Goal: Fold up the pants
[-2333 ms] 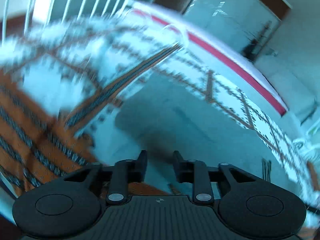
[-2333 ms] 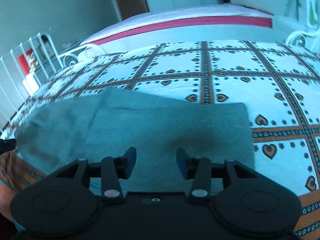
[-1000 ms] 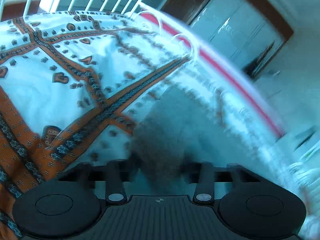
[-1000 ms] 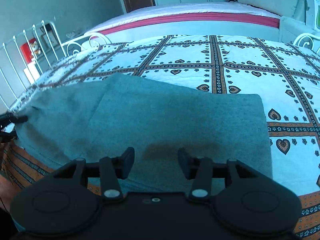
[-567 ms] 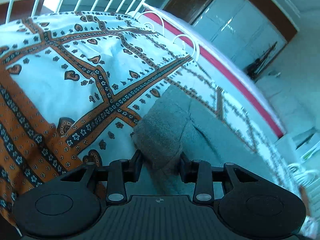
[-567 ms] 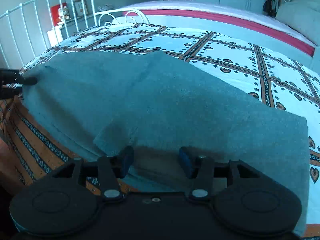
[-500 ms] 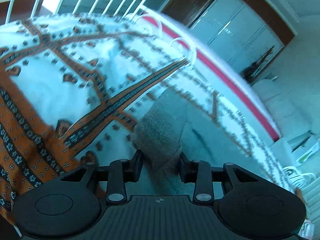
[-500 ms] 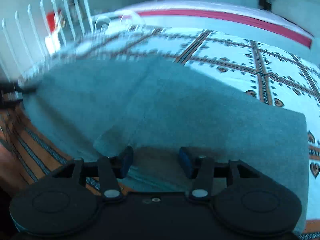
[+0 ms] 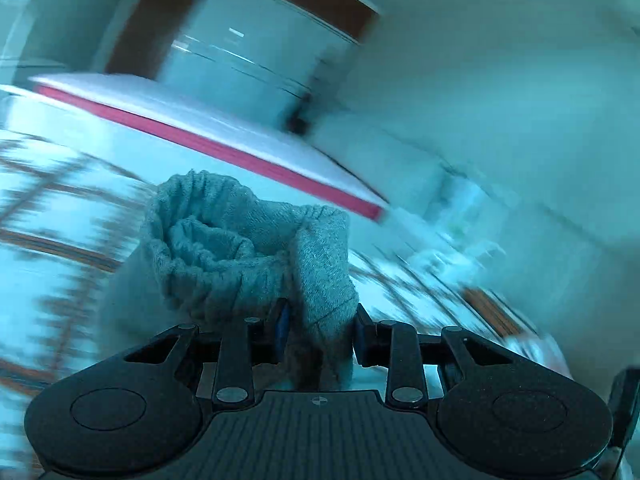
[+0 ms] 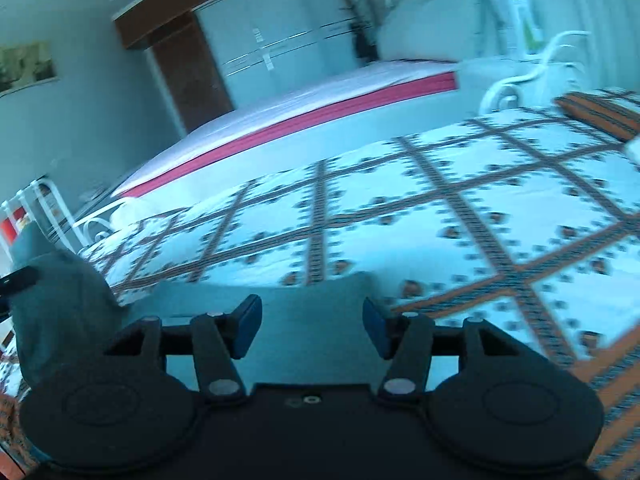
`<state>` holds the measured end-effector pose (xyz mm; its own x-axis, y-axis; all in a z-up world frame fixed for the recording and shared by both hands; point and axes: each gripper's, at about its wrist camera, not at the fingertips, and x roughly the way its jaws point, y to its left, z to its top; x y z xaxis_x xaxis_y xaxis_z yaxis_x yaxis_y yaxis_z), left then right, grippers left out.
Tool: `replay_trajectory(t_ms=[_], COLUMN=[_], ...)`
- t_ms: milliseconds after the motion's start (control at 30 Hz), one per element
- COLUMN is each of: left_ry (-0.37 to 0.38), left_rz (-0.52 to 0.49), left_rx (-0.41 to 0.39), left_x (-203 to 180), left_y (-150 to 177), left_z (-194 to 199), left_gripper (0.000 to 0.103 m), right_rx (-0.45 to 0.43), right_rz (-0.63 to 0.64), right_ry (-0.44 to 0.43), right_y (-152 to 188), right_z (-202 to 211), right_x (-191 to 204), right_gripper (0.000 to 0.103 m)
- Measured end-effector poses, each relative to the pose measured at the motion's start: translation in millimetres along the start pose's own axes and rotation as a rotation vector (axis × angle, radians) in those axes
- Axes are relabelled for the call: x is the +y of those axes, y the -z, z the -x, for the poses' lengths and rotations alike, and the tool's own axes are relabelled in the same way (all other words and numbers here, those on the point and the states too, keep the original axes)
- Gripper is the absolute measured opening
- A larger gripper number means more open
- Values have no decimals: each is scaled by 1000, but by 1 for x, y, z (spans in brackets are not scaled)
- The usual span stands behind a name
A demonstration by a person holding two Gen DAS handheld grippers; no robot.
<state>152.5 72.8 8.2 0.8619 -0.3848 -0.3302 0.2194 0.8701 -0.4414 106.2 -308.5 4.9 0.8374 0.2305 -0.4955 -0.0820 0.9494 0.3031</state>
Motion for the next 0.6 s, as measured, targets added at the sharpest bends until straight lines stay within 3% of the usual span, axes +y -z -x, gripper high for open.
replay_trajectory(t_ms=[33, 100, 133, 167, 200, 333, 433, 600], left_ry=[44, 164, 243, 269, 256, 127, 25, -41], left_rz=[-17, -37, -8, 21, 35, 70, 64, 32], left_rx=[44, 135, 142, 137, 129, 138, 145, 139], left_x=[-20, -53, -61, -63, -63, -40, -22, -5], left_y=[9, 27, 33, 35, 33, 28, 28, 27], left_z=[-18, -45, -50, -51, -50, -41, -30, -15], left_gripper=[33, 47, 50, 62, 70, 70, 70, 70], right_rx=[-6, -15, -29, -40, -46, -21, 27, 74], right_rz=[-9, -66, -104, -138, -175, -249, -252, -188], right_ry=[22, 54, 60, 69, 68, -14, -100, -127], right_y=[1, 1, 0, -1, -1, 2, 5, 7], right_z=[5, 15, 20, 23, 26, 20, 6, -14], right_x=[-10, -33, -45, -54, -64, -75, -59, -25], right_gripper=[49, 56, 57, 58, 59, 58, 56, 55])
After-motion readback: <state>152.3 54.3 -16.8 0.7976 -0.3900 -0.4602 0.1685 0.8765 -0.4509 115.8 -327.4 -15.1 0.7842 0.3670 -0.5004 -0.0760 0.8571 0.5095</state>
